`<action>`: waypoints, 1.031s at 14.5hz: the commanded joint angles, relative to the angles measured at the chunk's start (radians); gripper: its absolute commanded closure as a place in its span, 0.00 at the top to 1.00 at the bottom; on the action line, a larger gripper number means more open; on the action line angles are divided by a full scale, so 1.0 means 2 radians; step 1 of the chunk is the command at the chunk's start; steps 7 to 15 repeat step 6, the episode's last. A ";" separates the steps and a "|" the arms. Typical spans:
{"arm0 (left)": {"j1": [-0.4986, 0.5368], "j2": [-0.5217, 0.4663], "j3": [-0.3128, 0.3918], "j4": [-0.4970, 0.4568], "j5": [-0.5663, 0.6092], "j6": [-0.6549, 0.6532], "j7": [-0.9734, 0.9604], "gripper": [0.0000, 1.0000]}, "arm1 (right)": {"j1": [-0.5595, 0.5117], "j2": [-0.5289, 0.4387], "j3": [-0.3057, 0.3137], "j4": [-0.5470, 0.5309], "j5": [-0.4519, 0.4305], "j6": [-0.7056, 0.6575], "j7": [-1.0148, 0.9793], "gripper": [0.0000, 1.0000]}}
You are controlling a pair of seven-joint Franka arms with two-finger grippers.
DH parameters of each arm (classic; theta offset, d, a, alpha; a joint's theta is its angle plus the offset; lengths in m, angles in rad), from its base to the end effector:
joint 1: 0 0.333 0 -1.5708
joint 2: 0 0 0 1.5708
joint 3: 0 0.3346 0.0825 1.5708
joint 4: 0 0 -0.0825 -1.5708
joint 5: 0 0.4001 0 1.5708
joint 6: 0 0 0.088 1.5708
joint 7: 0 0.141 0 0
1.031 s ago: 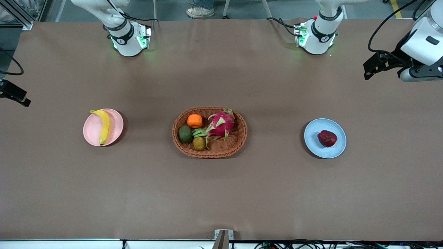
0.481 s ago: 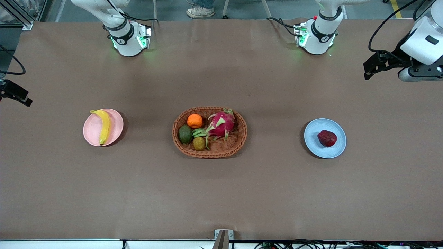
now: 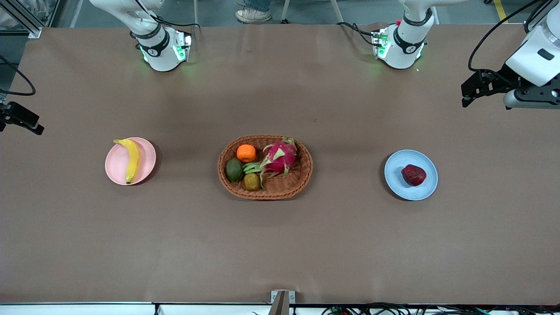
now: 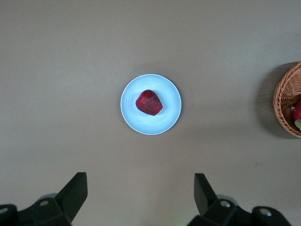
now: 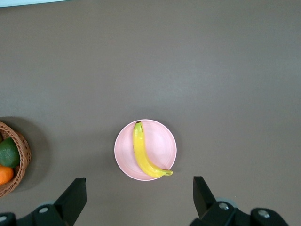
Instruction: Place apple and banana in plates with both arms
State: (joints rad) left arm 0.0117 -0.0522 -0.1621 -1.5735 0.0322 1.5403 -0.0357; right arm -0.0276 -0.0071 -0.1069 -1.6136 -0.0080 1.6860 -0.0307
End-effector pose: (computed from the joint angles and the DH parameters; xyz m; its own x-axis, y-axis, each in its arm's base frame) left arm 0.5454 -0.0804 0.6341 0.9934 -0.1134 0.0198 -0.1126 -0.9928 -0.0399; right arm 0.5764 -0.0793 0.6028 0.9916 -0.1023 0.0791 -0.1034 -0.9946 0.0097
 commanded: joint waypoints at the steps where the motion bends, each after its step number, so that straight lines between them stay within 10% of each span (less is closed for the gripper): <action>1: 0.005 0.005 0.006 0.003 -0.021 0.004 0.009 1.00 | -0.005 -0.017 0.002 -0.015 -0.011 0.005 -0.005 1.00; 15: 0.003 0.006 0.009 0.005 -0.024 0.001 0.004 1.00 | 0.003 -0.016 0.004 -0.015 -0.011 0.006 -0.007 1.00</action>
